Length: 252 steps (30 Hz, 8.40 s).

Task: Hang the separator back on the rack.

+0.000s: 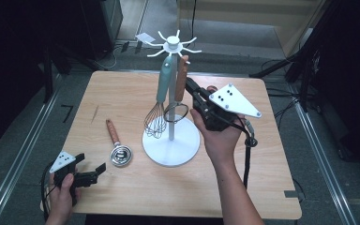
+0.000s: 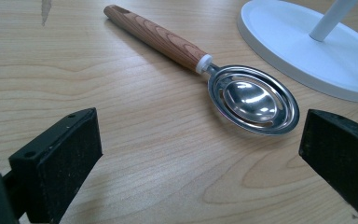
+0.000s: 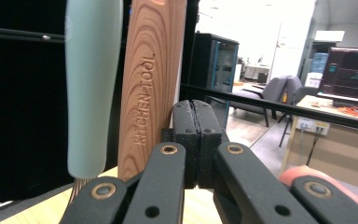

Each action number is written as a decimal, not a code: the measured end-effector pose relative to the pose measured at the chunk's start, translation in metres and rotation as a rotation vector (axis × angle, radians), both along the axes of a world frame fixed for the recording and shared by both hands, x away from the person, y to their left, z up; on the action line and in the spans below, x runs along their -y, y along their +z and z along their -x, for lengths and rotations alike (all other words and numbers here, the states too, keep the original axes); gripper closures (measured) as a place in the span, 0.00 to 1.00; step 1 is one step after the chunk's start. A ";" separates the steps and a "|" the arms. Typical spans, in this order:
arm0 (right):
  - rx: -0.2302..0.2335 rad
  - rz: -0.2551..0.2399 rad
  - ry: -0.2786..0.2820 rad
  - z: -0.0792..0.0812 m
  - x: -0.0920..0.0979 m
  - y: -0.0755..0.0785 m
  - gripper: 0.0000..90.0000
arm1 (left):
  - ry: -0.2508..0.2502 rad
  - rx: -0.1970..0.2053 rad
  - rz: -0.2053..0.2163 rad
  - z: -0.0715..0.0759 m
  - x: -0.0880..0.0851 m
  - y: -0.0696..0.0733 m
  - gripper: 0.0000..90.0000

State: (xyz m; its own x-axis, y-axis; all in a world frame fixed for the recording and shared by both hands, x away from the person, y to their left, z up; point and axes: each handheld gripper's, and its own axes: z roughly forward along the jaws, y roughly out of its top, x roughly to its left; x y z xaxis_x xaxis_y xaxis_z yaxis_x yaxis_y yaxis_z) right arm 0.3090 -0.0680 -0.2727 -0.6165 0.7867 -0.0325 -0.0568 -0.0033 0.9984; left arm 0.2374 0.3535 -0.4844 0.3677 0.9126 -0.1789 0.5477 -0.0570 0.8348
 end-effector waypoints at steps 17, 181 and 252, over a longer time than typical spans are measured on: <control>0.018 0.032 0.029 0.015 -0.019 0.003 1.00 | 0.001 -0.001 -0.003 0.000 0.000 0.000 0.00; -0.447 0.102 0.079 0.098 0.013 -0.203 0.60 | -0.150 -0.219 -0.024 0.027 0.106 -0.003 0.75; -0.685 0.265 0.054 0.097 -0.009 -0.231 0.88 | -0.194 -0.155 0.014 0.011 0.102 0.000 0.83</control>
State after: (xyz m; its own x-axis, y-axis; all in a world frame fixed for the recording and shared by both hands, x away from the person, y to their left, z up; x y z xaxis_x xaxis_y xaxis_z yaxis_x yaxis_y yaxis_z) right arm 0.2121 -0.0595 -0.5038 -0.6045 0.7737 0.1896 0.5735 0.2576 0.7777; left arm 0.2265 0.2517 -0.4847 0.5028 0.8248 -0.2588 0.6494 -0.1629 0.7428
